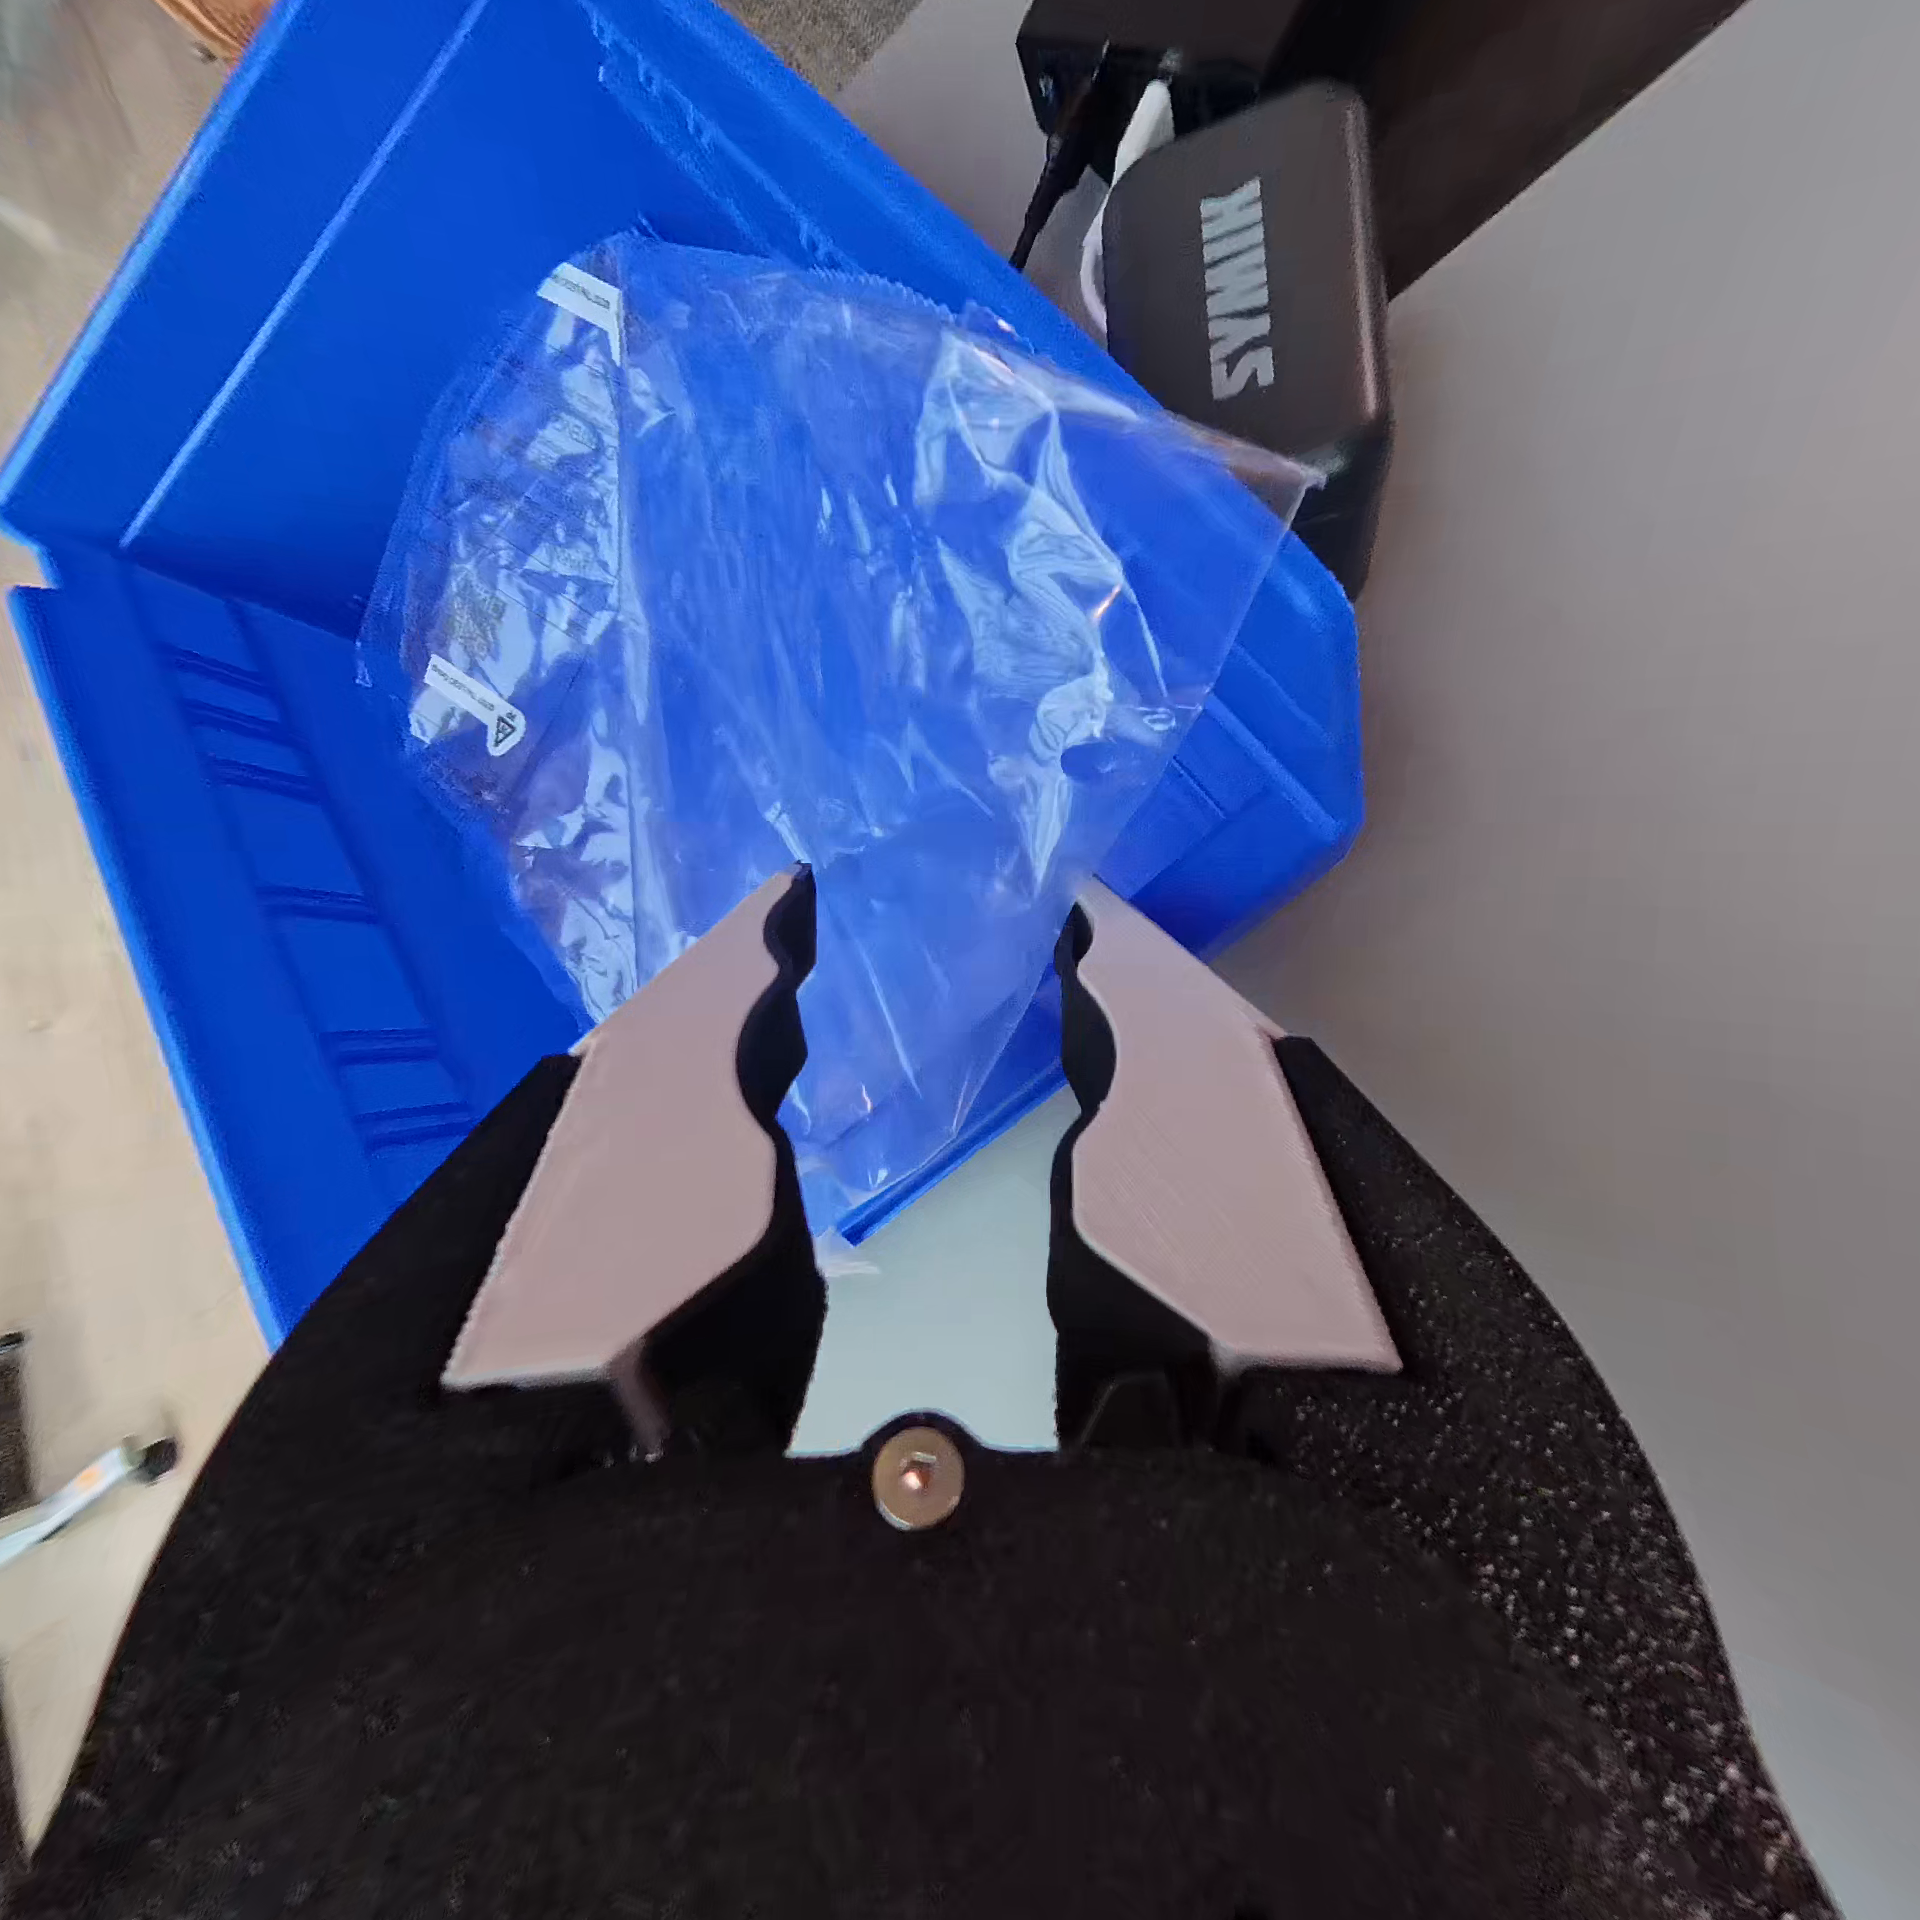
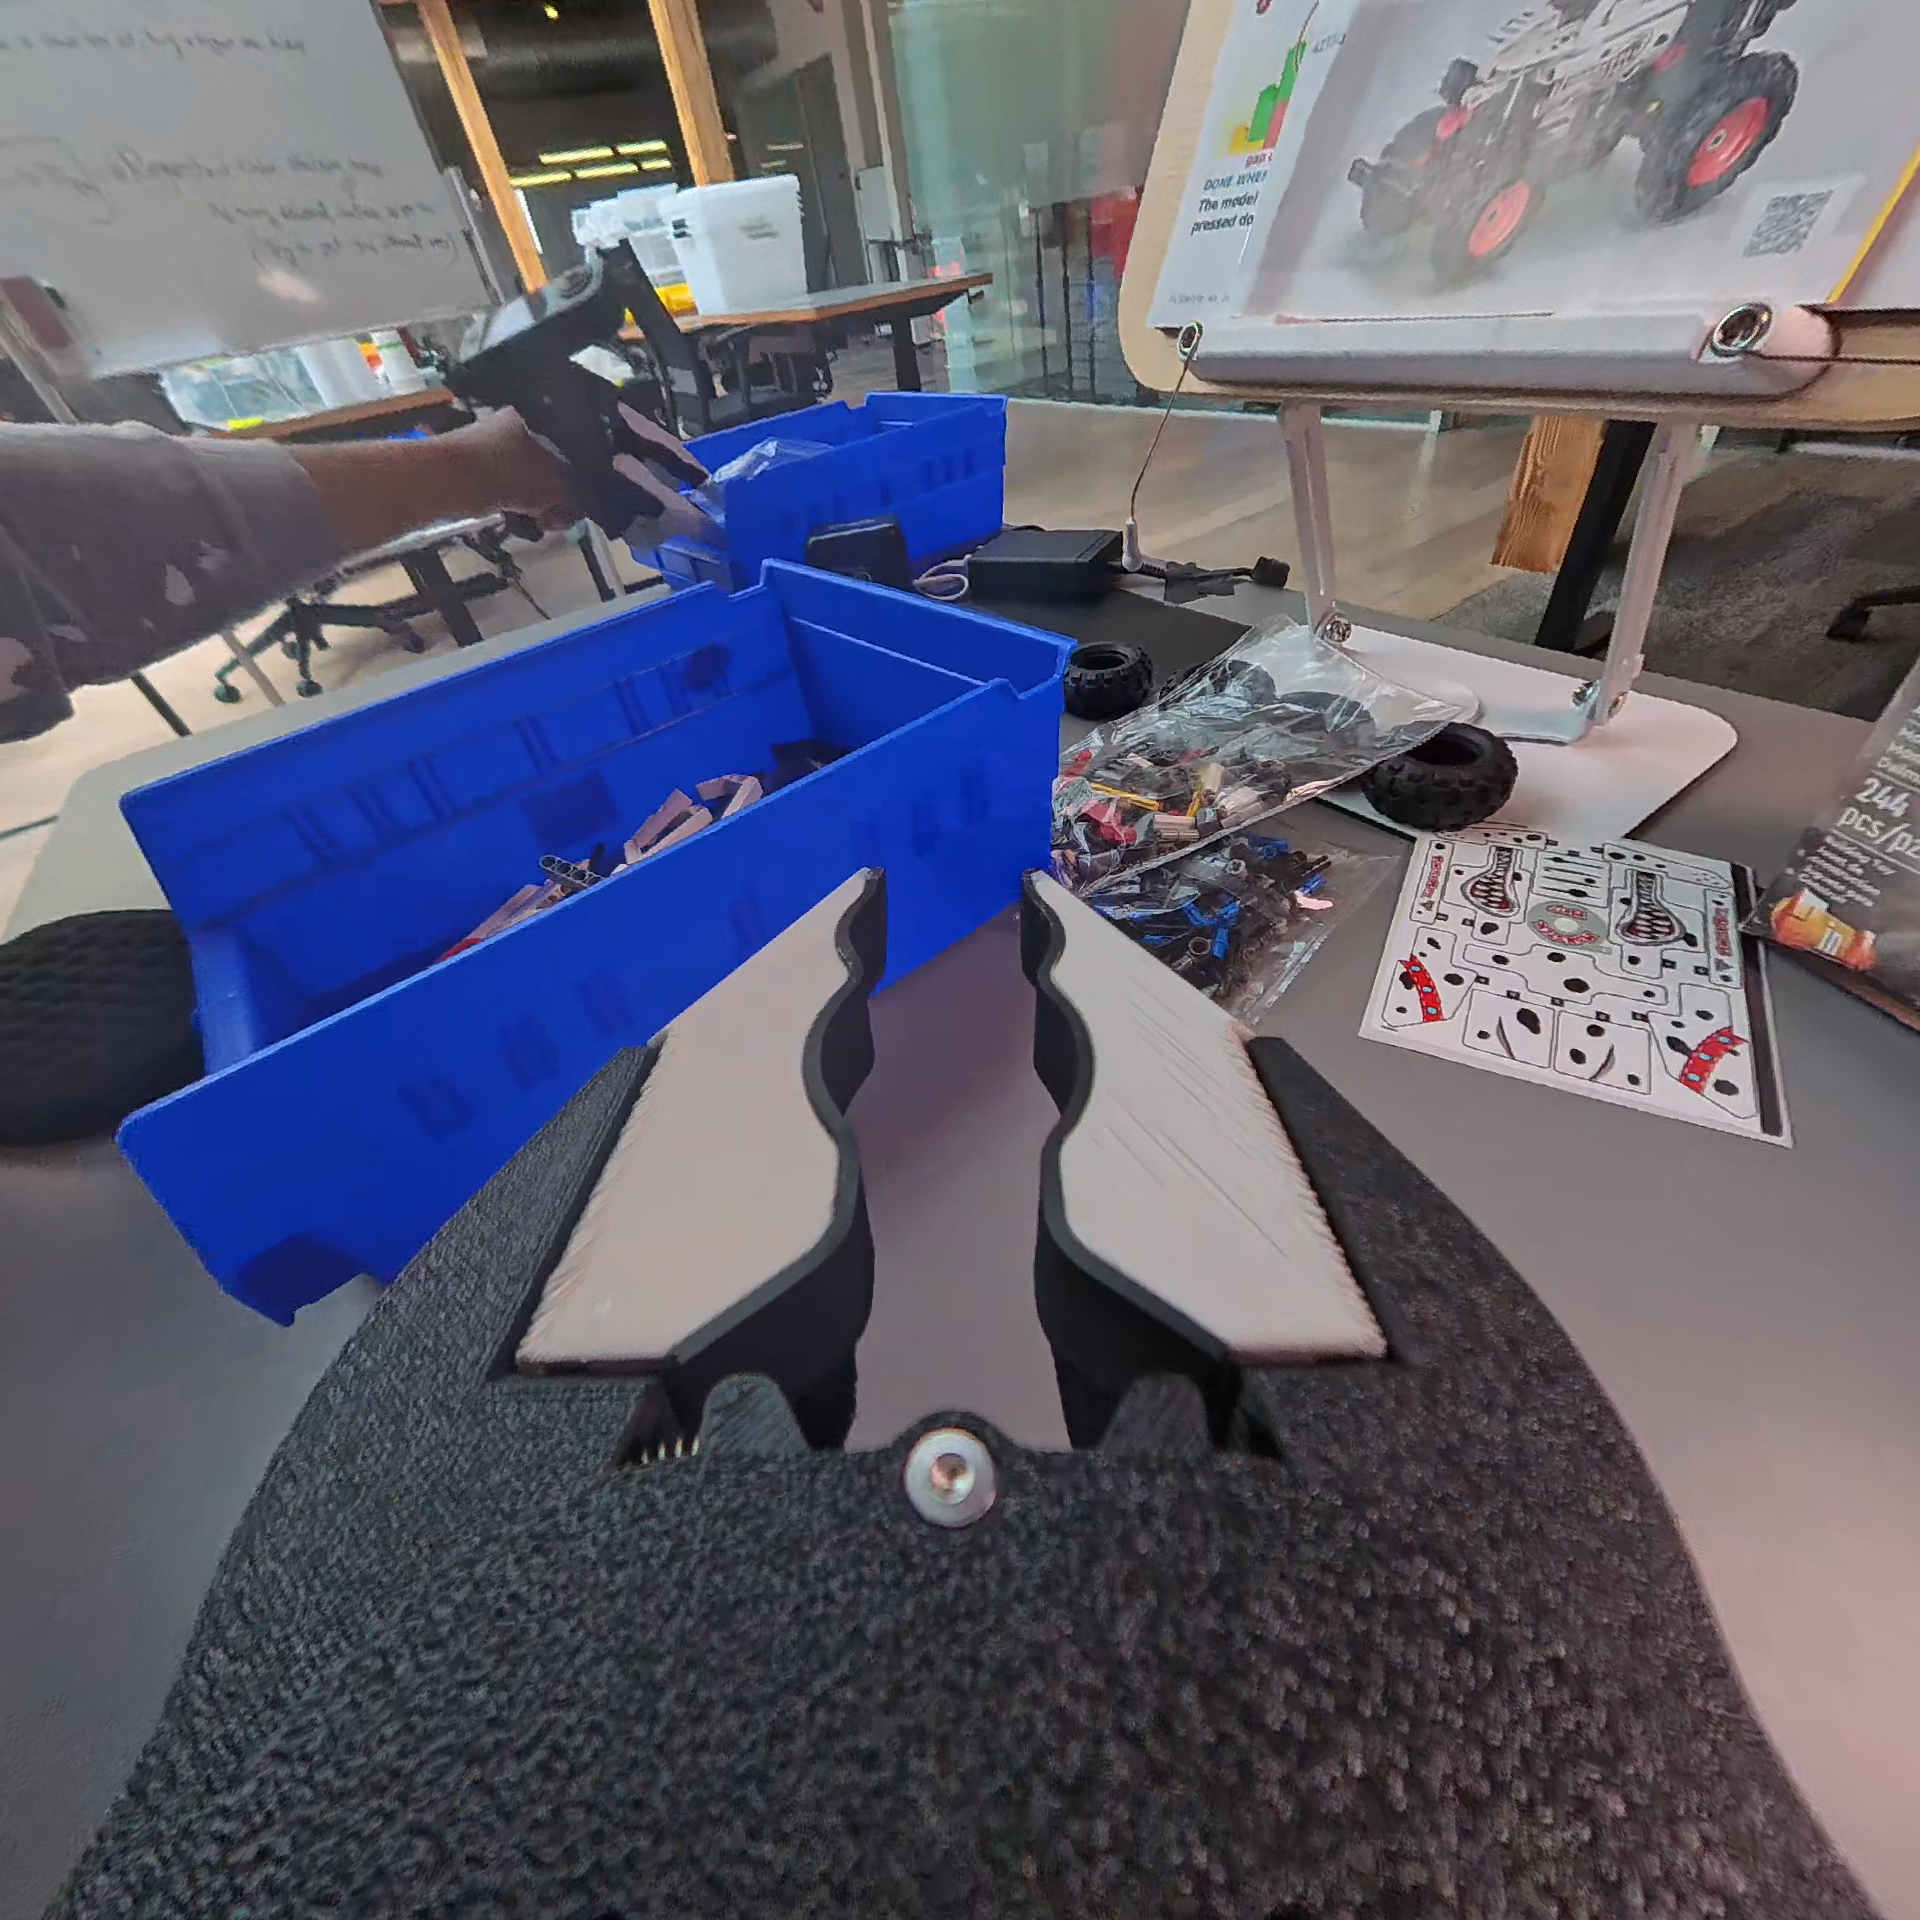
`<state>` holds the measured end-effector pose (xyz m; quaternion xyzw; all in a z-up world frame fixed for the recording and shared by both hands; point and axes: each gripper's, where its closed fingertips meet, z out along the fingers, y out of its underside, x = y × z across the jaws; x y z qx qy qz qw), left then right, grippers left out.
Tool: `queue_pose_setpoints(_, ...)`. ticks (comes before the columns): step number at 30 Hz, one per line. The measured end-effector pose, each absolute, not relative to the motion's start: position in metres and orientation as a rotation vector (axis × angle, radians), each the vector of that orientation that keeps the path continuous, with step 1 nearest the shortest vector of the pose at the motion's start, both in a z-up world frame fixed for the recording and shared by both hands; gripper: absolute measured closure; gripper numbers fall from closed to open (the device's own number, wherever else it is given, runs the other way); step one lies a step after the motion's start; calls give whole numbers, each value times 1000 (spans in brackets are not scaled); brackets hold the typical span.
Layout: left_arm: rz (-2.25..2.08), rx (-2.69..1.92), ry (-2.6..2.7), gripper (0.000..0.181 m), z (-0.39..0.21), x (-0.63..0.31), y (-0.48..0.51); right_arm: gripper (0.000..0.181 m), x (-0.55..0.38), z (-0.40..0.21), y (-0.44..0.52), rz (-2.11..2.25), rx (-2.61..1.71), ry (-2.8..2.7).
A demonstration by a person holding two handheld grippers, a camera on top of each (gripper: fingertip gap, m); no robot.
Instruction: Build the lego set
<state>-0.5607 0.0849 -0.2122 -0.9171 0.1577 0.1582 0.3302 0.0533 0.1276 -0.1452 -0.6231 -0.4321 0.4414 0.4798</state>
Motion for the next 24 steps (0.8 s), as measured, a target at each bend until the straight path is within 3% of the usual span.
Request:
queue_pose_setpoints(1, 341, -2390, 377, 135, -206, -559, 84, 156, 50, -146, 127, 1094, -1521, -1055)
queue_pose_setpoints(10, 390, -2466, 492, 169, -197, -564, 60, 156, 48, -151, 126, 1150, -1515, -1053)
queue_pose_setpoints(15, 667, -2520, 437, 168, -209, -599, 73, 158, 47, -152, 125, 1201, -1512, -1024)
queue_pose_setpoints(19, 605, -2636, 330, 151, -237, -600, 78, 158, 49, -152, 123, 1226, -1514, -1006)
queue_pose_setpoints(20, 545, -2625, 299, 139, -236, -595, 81, 158, 49, -151, 122, 1224, -1510, -1008)
queue_pose_setpoints(24, 200, -2445, 126, 110, -194, -564, 85, 157, 53, -144, 118, 1233, -1468, -1020)
